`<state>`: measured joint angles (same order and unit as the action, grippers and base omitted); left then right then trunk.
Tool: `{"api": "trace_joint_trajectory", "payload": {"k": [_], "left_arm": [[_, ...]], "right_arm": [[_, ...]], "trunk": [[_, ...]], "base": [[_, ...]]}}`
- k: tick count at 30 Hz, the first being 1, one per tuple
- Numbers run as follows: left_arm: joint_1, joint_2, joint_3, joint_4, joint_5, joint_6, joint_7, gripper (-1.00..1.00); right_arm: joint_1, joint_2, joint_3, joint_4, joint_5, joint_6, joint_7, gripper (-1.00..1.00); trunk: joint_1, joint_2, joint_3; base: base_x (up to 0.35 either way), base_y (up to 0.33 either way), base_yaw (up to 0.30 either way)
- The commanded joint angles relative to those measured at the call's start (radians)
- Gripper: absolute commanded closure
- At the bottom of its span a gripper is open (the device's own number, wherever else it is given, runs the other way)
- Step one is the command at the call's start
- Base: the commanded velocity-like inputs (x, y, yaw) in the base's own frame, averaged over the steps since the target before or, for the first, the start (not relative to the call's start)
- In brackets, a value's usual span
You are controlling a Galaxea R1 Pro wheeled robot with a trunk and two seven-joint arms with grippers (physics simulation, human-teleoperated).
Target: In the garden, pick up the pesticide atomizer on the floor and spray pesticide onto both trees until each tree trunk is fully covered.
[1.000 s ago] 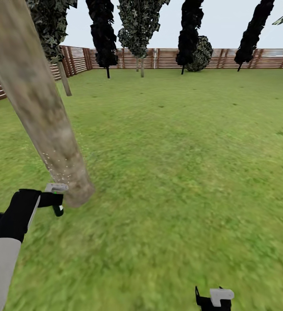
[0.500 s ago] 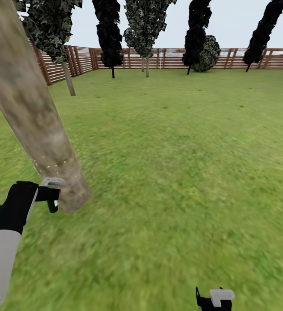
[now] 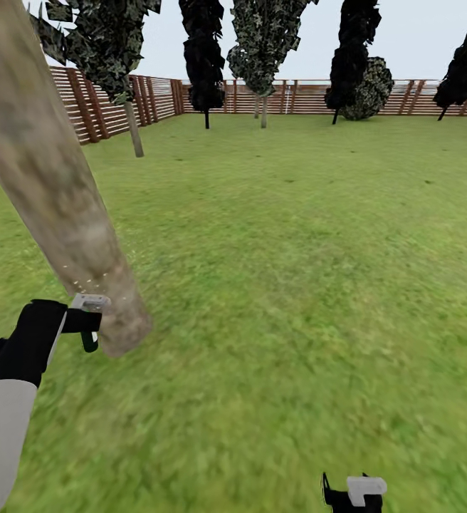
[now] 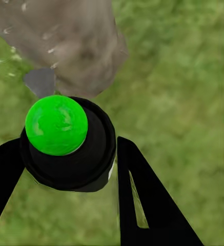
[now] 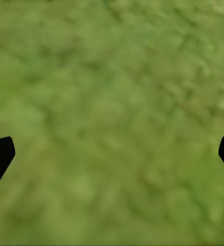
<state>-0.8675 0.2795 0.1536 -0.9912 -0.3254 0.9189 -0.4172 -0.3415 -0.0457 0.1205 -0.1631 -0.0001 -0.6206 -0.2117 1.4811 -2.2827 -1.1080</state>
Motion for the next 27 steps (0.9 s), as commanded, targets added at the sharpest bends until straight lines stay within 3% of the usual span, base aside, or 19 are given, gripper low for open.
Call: {"api": "trace_joint_trajectory", "payload": {"k": [1, 11, 16, 21, 27], "left_arm": [[-0.001, 0.0, 0.002, -0.001, -0.011, 0.003, -0.011, 1.0], [-0.001, 0.001, 0.007, -0.001, -0.011, 0.003, -0.01, 1.0], [-0.003, 0.006, 0.018, -0.001, -0.011, 0.001, -0.008, 1.0], [-0.04, -0.001, 0.017, -0.016, -0.011, 0.003, -0.008, 1.0], [-0.033, -0.005, 0.049, -0.022, -0.005, -0.009, -0.006, 1.0]], "right_arm": [[-0.001, 0.0, 0.008, 0.001, 0.0, -0.001, -0.008, -1.0], [-0.001, 0.001, 0.009, 0.001, 0.0, 0.0, -0.008, -1.0], [-0.001, 0.001, 0.009, 0.002, 0.0, 0.0, -0.008, -1.0], [0.0, 0.001, 0.009, 0.002, 0.0, 0.001, -0.008, -1.0], [0.0, 0.001, 0.009, 0.002, 0.0, 0.001, -0.008, -1.0]], "trunk": [[0.0, 0.0, -0.001], [0.0, 0.0, -0.001], [0.0, 0.0, -0.001], [0.0, 0.0, -0.001], [0.0, 0.0, -0.001]], "base": [[0.05, -0.262, 0.001], [0.004, -0.271, 0.01], [0.0, -0.272, 0.227], [0.0, -0.272, 0.276], [0.0, -0.272, 0.197]]}}
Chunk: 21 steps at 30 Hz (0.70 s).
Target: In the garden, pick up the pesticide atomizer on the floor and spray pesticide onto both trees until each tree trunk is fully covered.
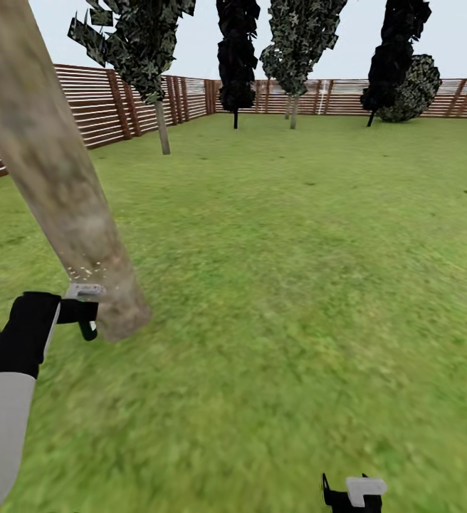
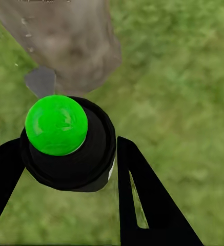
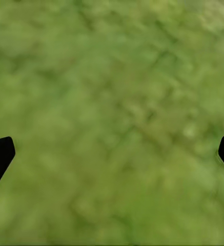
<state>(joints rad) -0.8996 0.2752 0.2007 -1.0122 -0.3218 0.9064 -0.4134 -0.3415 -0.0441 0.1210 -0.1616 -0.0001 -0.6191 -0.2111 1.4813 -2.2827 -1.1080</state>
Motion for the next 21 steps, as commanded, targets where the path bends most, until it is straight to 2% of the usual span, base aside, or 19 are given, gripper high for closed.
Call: {"api": "trace_joint_trajectory", "payload": {"k": [1, 3, 7, 9, 12, 13, 14, 17, 21], "left_arm": [[-0.001, -0.001, 0.009, -0.005, -0.008, 0.003, -0.01, 1.0], [-0.001, 0.0, 0.028, -0.009, -0.008, 0.003, -0.006, 1.0], [0.001, -0.014, 0.031, -0.008, -0.007, -0.007, 0.053, 1.0], [0.001, -0.015, 0.03, -0.008, -0.008, -0.015, 0.061, 1.0], [0.002, -0.014, 0.073, -0.006, -0.008, -0.019, 0.061, 1.0], [0.003, -0.013, 0.094, 0.002, -0.009, -0.033, 0.061, 1.0], [0.004, -0.013, 0.097, 0.007, -0.011, -0.054, 0.061, 1.0], [0.007, -0.013, 0.1, 0.012, -0.012, -0.074, 0.062, 1.0], [0.008, -0.013, 0.1, 0.092, -0.014, -0.085, 0.062, 1.0]], "right_arm": [[-0.001, 0.0, 0.008, 0.0, 0.0, -0.001, -0.008, -1.0], [-0.001, -0.001, 0.008, 0.0, 0.0, -0.001, -0.009, -1.0], [-0.001, -0.002, 0.008, 0.0, 0.0, -0.001, -0.009, -1.0], [0.0, -0.002, 0.008, 0.0, 0.0, -0.002, -0.009, -1.0], [-0.001, -0.002, 0.008, 0.0, 0.0, -0.002, -0.009, -1.0], [-0.001, -0.001, 0.008, 0.0, 0.0, -0.001, -0.009, -1.0], [-0.001, -0.001, 0.008, 0.0, 0.0, -0.001, -0.009, -1.0], [-0.001, 0.0, 0.008, 0.0, 0.0, -0.001, -0.009, -1.0], [-0.001, 0.0, 0.008, 0.0, 0.0, -0.001, -0.008, -1.0]], "trunk": [[0.0, 0.0, -0.001], [0.0, 0.0, -0.001], [0.0, 0.0, -0.001], [0.0, 0.0, -0.001], [0.0, 0.0, -0.001], [0.0, 0.0, -0.001], [0.0, 0.0, -0.001], [0.0, 0.0, -0.001], [0.0, 0.0, -0.001]], "base": [[0.0, -0.272, 0.023], [0.0, -0.272, 0.006], [0.069, -0.269, 0.0], [0.173, -0.246, 0.0], [0.202, -0.229, 0.001], [0.233, -0.203, 0.134], [0.239, -0.196, 0.211], [0.242, -0.19, 0.256], [0.242, -0.188, 0.269]]}}
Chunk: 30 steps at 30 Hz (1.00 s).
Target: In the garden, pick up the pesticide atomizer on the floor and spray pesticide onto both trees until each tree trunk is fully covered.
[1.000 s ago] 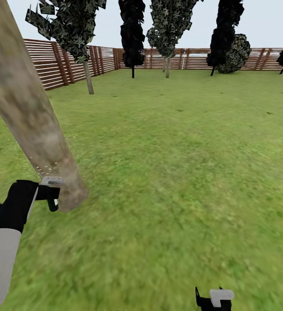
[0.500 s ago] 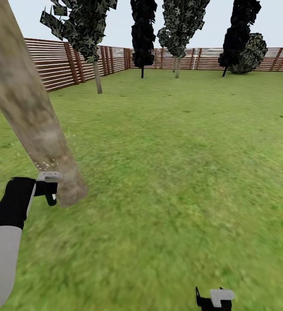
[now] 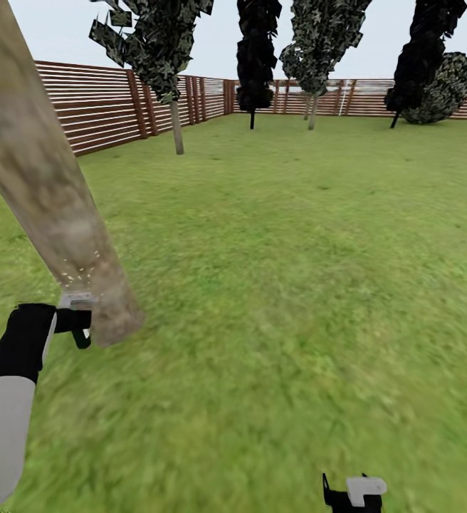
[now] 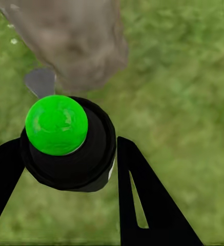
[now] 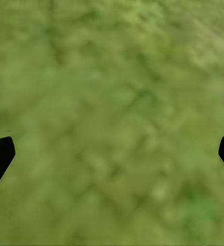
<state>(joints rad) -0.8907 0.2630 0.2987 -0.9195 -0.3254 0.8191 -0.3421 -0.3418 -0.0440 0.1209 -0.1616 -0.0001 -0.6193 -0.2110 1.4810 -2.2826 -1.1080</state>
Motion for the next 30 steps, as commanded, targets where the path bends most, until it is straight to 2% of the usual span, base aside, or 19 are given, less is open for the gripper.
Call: {"api": "trace_joint_trajectory", "payload": {"k": [1, 2, 4, 11, 15, 16, 17, 19, 22, 30], "left_arm": [[0.005, -0.001, 0.002, 0.02, -0.01, -0.014, -0.01, 1.0], [0.022, -0.001, 0.001, 0.038, -0.011, -0.065, -0.008, 1.0], [0.048, -0.001, 0.003, 0.04, -0.006, -0.105, 0.002, 1.0], [0.112, -0.001, 0.003, 0.046, -0.007, -0.124, 0.006, 1.0], [0.171, -0.004, 0.004, 0.047, 0.004, -0.131, 0.005, 1.0], [0.175, -0.006, 0.004, 0.052, 0.005, -0.16, 0.005, 1.0], [0.178, -0.009, 0.004, 0.082, 0.006, -0.255, 0.006, 1.0], [0.179, -0.019, 0.002, 0.107, 0.006, -0.3, 0.005, 1.0], [0.179, -0.079, -0.003, 0.118, -0.002, -0.315, 0.006, 1.0], [0.179, -0.088, -0.006, 0.12, -0.001, -0.304, -0.006, 1.0]], "right_arm": [[0.0, 0.0, 0.008, 0.0, 0.0, -0.001, -0.009, -1.0], [0.0, 0.0, 0.009, 0.0, 0.0, -0.002, -0.009, -1.0], [0.0, 0.0, 0.009, -0.001, 0.0, -0.002, -0.009, -1.0], [0.0, 0.002, 0.009, 0.0, 0.0, -0.002, -0.009, -1.0], [0.0, 0.003, 0.009, 0.0, 0.0, -0.002, -0.009, -1.0], [0.0, 0.003, 0.009, 0.0, 0.0, -0.002, -0.009, -1.0], [0.0, 0.003, 0.009, 0.0, 0.0, -0.002, -0.009, -1.0], [0.0, 0.003, 0.009, -0.001, 0.0, -0.002, -0.01, -1.0], [0.0, 0.003, 0.008, -0.001, 0.0, -0.002, -0.01, -1.0], [0.0, 0.004, 0.009, -0.001, 0.0, -0.001, -0.01, -1.0]], "trunk": [[0.0, 0.0, -0.001], [0.0, 0.0, -0.001], [0.0, 0.0, -0.001], [0.0, 0.0, -0.001], [0.0, 0.0, -0.001], [0.0, 0.0, -0.001], [0.0, 0.0, -0.001], [0.0, 0.0, -0.001], [0.0, 0.0, -0.001], [0.0, 0.0, -0.001]], "base": [[0.239, -0.188, 0.269], [0.238, -0.188, 0.269], [0.238, -0.188, 0.269], [0.192, -0.144, 0.269], [0.031, -0.006, 0.269], [0.205, -0.001, 0.266], [0.303, 0.0, 0.189], [0.327, 0.0, 0.061], [0.336, 0.0, 0.012], [0.338, -0.001, 0.0]]}}
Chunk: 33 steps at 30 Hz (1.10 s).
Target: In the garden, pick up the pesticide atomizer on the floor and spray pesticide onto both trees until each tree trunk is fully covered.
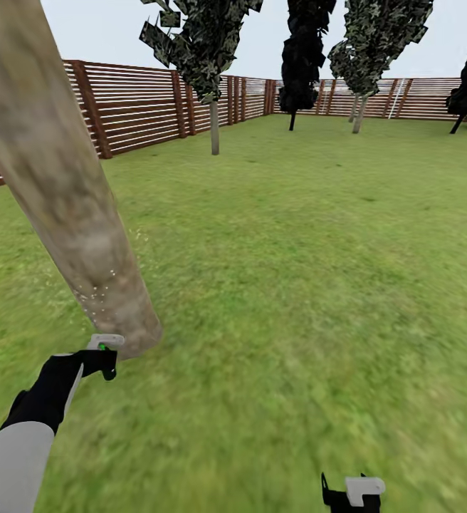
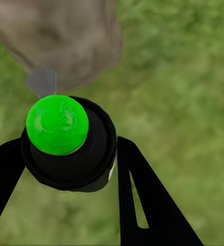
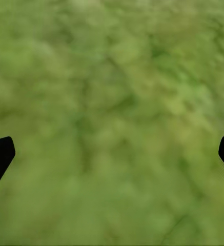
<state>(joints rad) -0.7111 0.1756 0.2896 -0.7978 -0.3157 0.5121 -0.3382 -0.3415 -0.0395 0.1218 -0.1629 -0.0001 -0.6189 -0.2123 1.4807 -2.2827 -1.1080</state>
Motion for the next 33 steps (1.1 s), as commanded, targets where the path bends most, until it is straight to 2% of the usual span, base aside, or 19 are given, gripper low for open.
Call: {"api": "trace_joint_trajectory", "payload": {"k": [1, 14, 15, 17, 33], "left_arm": [[-0.001, -0.001, 0.003, -0.002, -0.011, 0.007, -0.01, 1.0], [-0.001, -0.003, 0.005, -0.002, -0.004, 0.01, -0.057, 1.0], [-0.001, -0.003, 0.005, -0.002, -0.003, 0.01, -0.078, 1.0], [-0.001, -0.003, 0.005, -0.003, -0.011, 0.003, -0.202, 1.0], [-0.001, -0.003, 0.003, -0.003, -0.015, -0.006, -0.206, 1.0]], "right_arm": [[-0.001, 0.0, 0.008, 0.0, 0.0, -0.002, -0.009, -1.0], [-0.001, 0.001, 0.009, 0.001, 0.0, -0.001, -0.009, -1.0], [-0.001, 0.001, 0.009, 0.001, 0.0, -0.001, -0.009, -1.0], [-0.001, 0.001, 0.009, 0.002, 0.0, -0.001, -0.008, -1.0], [0.0, 0.001, 0.009, 0.002, 0.0, -0.001, -0.007, -1.0]], "trunk": [[0.0, 0.0, -0.001], [0.0, 0.0, -0.001], [0.0, 0.0, -0.001], [0.0, 0.0, -0.001], [0.0, 0.0, -0.001]], "base": [[0.3, -0.093, 0.0], [0.102, -0.26, 0.255], [0.154, -0.267, 0.262], [0.164, -0.259, 0.112], [0.125, -0.258, 0.001]]}}
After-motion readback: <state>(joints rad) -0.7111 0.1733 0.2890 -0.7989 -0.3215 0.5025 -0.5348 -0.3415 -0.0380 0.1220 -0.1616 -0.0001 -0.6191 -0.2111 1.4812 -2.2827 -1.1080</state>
